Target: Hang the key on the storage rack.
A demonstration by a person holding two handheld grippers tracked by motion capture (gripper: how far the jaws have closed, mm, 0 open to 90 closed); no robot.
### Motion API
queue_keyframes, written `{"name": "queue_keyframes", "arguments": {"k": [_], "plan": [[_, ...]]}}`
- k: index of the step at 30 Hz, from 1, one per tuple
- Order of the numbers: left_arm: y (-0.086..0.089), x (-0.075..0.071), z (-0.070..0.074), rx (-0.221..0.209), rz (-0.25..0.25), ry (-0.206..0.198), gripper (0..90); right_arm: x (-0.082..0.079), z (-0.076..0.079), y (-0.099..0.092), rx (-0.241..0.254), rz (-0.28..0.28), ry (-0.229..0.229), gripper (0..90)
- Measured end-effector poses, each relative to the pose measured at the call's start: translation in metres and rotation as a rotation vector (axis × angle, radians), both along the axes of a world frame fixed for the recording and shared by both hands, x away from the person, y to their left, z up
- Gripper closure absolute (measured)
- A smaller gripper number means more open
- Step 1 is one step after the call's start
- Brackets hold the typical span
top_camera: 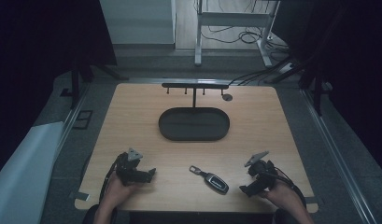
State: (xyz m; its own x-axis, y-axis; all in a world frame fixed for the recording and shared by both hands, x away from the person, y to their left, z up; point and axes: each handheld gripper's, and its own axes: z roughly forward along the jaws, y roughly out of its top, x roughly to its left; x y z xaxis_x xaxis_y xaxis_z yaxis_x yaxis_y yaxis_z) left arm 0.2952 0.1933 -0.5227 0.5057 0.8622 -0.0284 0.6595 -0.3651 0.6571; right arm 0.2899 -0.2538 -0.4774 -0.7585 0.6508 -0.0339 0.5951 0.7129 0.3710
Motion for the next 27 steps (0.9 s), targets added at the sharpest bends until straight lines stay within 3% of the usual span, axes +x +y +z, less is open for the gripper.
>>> {"name": "queue_keyframes", "arguments": {"k": [9, 19, 27], "plan": [[0.000, 0.000, 0.000, 0.000, 0.001, 0.000, 0.0, -0.005, 0.004, 0.025, -0.062, 0.081, 0.063, 5.0], [0.000, 0.000, 0.000, 0.000, 0.001, 0.000, 0.0, 0.005, 0.005, 0.063, -0.109, 0.117, 0.135, 7.3], [0.000, 0.000, 0.000, 0.000, 0.001, 0.000, 0.0, 0.012, 0.004, 0.091, -0.141, 0.157, 0.156, 11.2]]}}
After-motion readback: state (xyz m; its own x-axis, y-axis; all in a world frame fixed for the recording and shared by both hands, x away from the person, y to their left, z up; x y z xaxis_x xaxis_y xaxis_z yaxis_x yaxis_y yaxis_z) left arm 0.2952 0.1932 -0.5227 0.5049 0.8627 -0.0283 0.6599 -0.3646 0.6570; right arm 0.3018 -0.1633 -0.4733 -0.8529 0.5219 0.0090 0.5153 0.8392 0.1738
